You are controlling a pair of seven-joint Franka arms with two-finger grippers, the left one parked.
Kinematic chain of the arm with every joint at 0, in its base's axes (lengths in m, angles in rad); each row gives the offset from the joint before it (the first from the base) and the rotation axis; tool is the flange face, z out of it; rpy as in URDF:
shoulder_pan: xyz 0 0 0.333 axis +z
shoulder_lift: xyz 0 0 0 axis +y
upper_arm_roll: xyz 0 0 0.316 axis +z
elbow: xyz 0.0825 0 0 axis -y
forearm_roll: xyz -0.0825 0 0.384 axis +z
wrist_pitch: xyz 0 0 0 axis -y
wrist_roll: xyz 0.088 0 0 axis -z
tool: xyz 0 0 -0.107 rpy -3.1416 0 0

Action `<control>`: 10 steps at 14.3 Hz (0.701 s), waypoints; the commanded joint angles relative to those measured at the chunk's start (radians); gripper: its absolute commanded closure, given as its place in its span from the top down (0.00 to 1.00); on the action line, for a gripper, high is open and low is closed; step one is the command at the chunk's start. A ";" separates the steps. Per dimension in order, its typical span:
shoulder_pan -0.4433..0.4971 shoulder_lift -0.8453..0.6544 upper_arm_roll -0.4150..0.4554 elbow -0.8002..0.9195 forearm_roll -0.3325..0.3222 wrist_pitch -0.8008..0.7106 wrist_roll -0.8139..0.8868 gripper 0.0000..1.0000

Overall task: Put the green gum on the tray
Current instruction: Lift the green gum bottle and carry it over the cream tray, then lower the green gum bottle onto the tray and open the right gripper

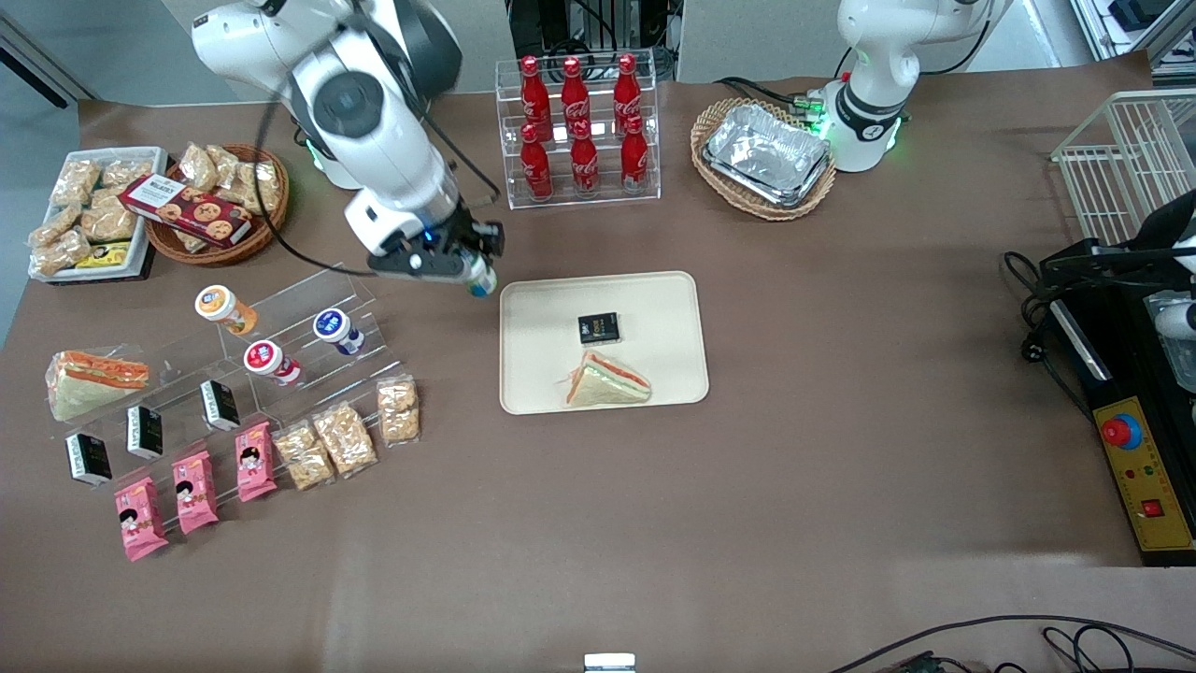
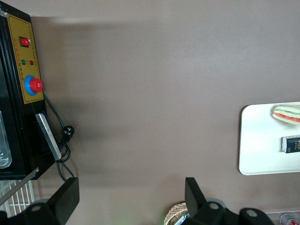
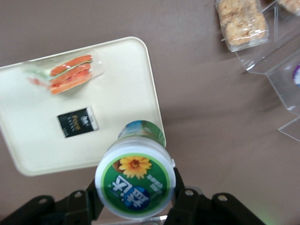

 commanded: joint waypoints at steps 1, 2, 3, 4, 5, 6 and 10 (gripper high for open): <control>0.054 0.119 -0.005 -0.057 -0.068 0.185 0.062 0.05; 0.057 0.154 -0.005 -0.065 -0.080 0.238 0.091 0.05; 0.060 0.193 -0.005 -0.066 -0.088 0.278 0.120 0.05; 0.083 0.228 -0.005 -0.068 -0.100 0.314 0.134 0.05; 0.094 0.263 -0.007 -0.068 -0.122 0.347 0.152 0.05; 0.094 0.301 -0.007 -0.068 -0.152 0.371 0.166 0.05; 0.154 0.375 -0.007 -0.068 -0.179 0.431 0.251 0.05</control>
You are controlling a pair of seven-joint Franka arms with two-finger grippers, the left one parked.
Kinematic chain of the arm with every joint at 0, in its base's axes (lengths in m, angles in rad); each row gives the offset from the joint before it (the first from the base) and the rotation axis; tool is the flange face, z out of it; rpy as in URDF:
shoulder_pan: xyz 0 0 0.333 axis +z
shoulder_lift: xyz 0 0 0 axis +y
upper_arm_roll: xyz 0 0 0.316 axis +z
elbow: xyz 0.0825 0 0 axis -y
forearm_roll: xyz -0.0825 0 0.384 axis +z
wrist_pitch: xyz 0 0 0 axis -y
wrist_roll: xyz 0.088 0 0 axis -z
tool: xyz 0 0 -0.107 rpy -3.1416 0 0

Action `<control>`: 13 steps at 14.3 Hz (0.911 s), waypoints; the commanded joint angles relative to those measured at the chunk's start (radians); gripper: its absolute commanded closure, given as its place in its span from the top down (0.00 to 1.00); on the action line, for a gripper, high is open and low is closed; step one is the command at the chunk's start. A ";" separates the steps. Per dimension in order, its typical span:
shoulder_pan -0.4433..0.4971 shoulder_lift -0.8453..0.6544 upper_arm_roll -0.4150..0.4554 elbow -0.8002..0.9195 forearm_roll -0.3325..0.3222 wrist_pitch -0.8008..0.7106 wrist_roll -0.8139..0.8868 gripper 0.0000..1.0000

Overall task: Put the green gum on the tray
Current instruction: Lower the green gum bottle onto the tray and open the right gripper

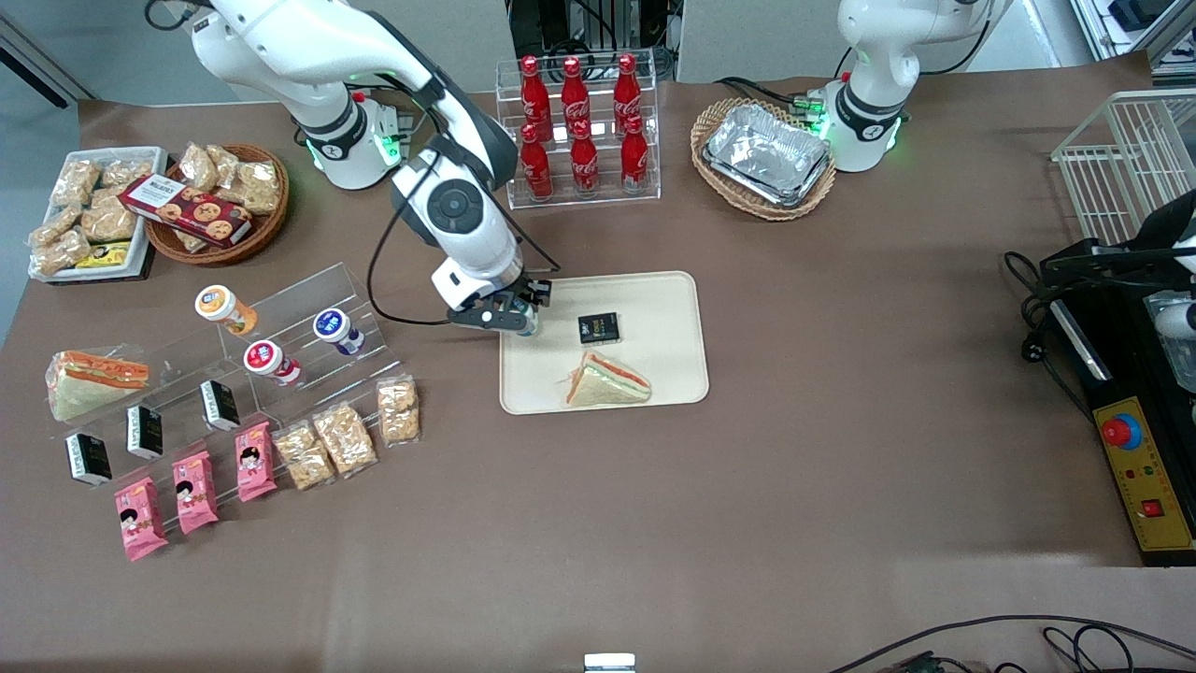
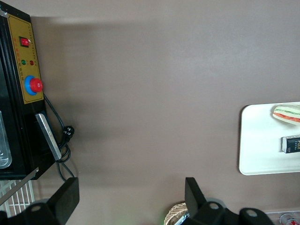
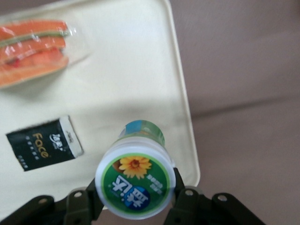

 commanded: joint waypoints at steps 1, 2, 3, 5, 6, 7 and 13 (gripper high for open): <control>0.059 0.067 -0.005 0.014 -0.030 0.065 0.094 0.05; 0.073 0.078 -0.005 0.014 -0.029 0.074 0.099 0.05; 0.074 0.081 -0.005 0.014 -0.030 0.076 0.100 0.05; 0.074 0.082 -0.005 0.012 -0.029 0.076 0.100 0.14; 0.076 0.087 -0.005 0.012 -0.030 0.076 0.100 0.18; 0.076 0.089 -0.005 0.011 -0.029 0.081 0.100 0.18; 0.074 0.101 -0.005 0.000 -0.030 0.101 0.100 0.88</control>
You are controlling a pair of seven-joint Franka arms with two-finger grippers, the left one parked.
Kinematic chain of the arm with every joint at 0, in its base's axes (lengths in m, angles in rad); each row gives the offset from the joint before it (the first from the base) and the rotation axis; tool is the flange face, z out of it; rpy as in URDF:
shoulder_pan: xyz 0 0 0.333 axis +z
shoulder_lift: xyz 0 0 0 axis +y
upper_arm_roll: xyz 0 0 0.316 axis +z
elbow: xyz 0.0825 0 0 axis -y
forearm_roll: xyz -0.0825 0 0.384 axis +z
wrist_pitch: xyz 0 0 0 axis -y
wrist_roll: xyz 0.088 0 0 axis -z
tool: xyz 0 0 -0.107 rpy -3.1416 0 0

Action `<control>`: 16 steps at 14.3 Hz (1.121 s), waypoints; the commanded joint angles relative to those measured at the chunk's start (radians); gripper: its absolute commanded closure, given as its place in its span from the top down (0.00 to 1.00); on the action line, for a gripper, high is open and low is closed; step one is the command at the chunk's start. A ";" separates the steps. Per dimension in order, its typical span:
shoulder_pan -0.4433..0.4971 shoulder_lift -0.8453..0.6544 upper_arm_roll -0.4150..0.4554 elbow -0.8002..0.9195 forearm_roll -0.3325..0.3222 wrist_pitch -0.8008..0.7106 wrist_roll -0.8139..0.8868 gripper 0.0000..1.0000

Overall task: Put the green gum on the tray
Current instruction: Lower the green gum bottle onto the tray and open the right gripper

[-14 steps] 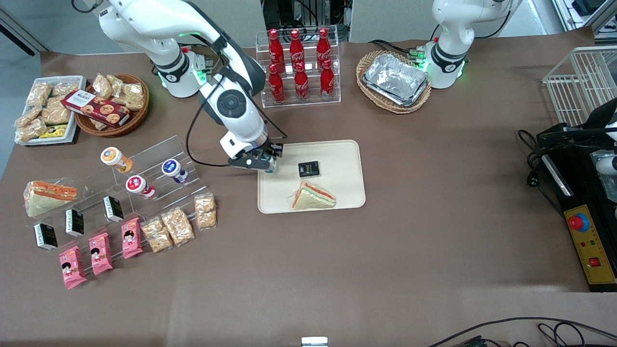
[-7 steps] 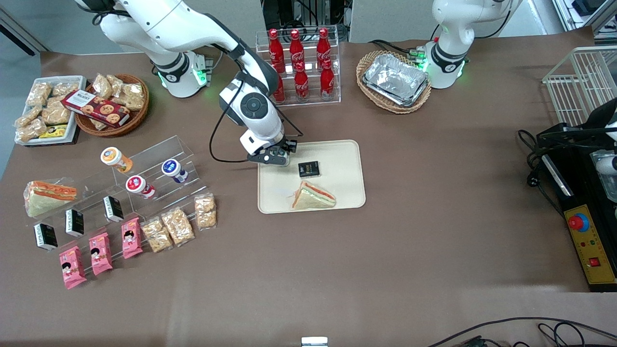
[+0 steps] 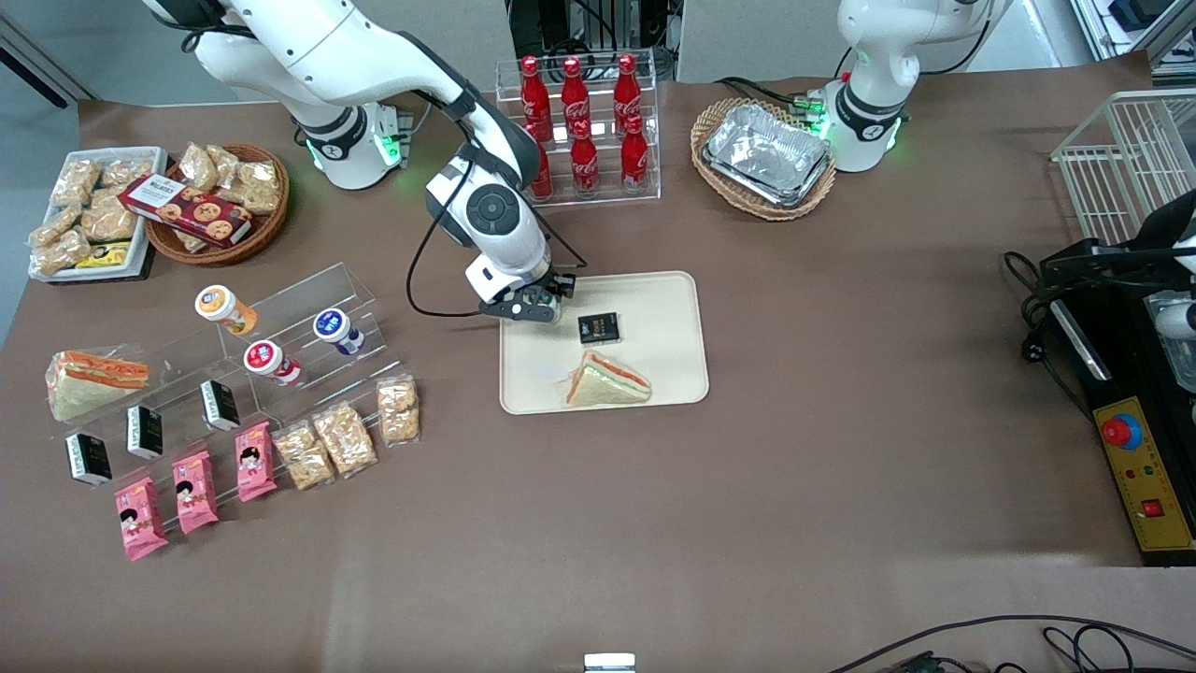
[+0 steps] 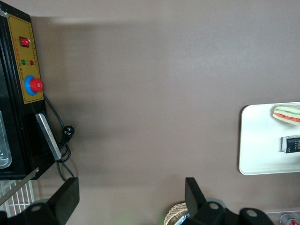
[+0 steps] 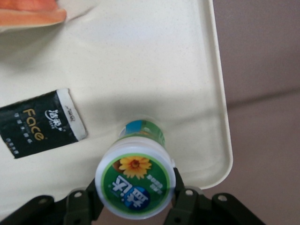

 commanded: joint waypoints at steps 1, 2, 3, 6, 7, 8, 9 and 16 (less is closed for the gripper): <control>0.000 0.022 -0.001 0.000 -0.026 0.031 0.022 0.92; 0.000 0.022 -0.001 0.000 -0.026 0.033 0.022 0.95; 0.000 0.022 -0.001 0.000 -0.026 0.036 0.022 0.97; -0.011 -0.004 -0.001 0.000 -0.026 0.025 0.022 0.99; -0.012 -0.040 -0.001 0.000 -0.026 0.008 0.021 0.99; -0.025 -0.080 -0.003 0.012 -0.023 -0.031 0.018 0.99; -0.049 -0.128 -0.003 0.025 -0.014 -0.082 0.012 0.99; -0.182 -0.325 -0.015 0.386 0.074 -0.819 -0.238 1.00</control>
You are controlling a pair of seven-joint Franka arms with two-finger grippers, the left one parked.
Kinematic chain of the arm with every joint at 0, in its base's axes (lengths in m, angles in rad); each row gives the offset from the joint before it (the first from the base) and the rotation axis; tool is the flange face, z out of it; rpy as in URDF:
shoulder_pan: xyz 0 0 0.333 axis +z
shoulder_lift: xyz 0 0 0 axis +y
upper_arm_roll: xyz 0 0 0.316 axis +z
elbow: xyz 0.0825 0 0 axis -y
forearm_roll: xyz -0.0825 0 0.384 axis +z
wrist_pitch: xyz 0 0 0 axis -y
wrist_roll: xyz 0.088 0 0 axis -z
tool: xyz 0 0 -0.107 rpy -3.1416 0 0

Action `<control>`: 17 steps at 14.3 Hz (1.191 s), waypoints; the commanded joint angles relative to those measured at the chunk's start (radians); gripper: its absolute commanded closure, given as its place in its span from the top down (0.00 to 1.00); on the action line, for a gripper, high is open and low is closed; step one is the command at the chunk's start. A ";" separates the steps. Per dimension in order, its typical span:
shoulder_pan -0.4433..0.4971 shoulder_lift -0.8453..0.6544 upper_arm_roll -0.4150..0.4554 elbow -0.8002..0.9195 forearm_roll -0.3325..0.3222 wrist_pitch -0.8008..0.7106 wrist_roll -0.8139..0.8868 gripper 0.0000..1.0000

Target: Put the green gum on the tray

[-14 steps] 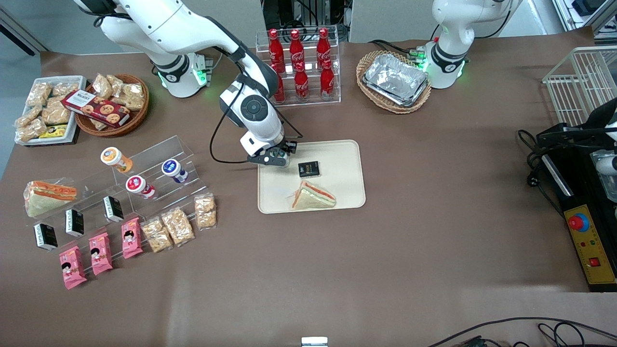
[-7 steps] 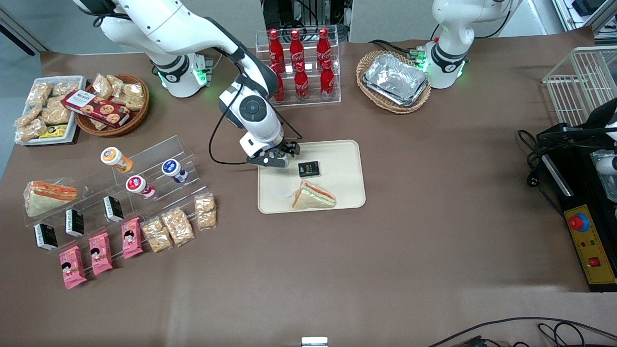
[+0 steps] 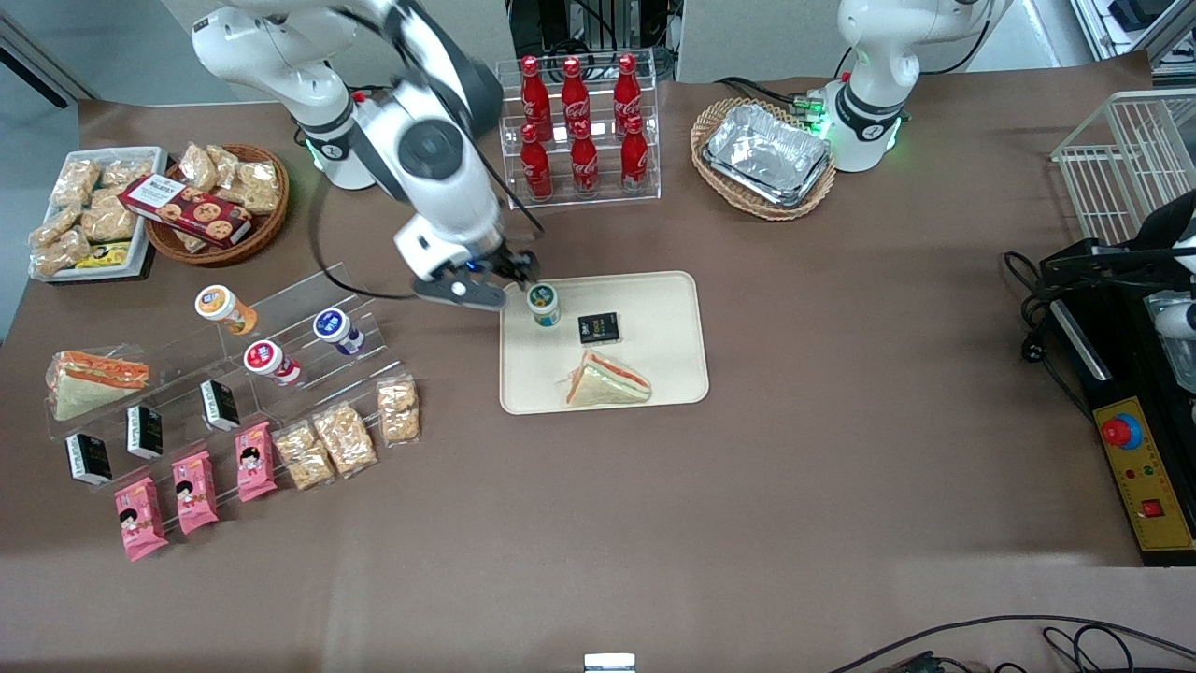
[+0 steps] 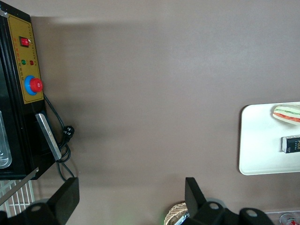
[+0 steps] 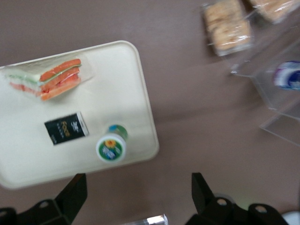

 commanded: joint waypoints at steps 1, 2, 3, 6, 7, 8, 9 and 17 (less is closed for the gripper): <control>-0.078 -0.028 -0.036 0.219 0.050 -0.331 -0.168 1.00; -0.076 -0.057 -0.094 0.238 0.055 -0.365 -0.231 1.00; -0.076 -0.097 -0.155 0.235 0.073 -0.379 -0.315 1.00; -0.076 -0.166 -0.325 0.238 0.092 -0.452 -0.527 1.00; -0.076 -0.184 -0.374 0.238 0.092 -0.475 -0.584 1.00; -0.075 -0.194 -0.421 0.238 0.087 -0.497 -0.642 1.00; -0.075 -0.198 -0.462 0.240 0.080 -0.509 -0.706 1.00; -0.081 -0.108 -0.628 0.375 -0.036 -0.514 -0.945 1.00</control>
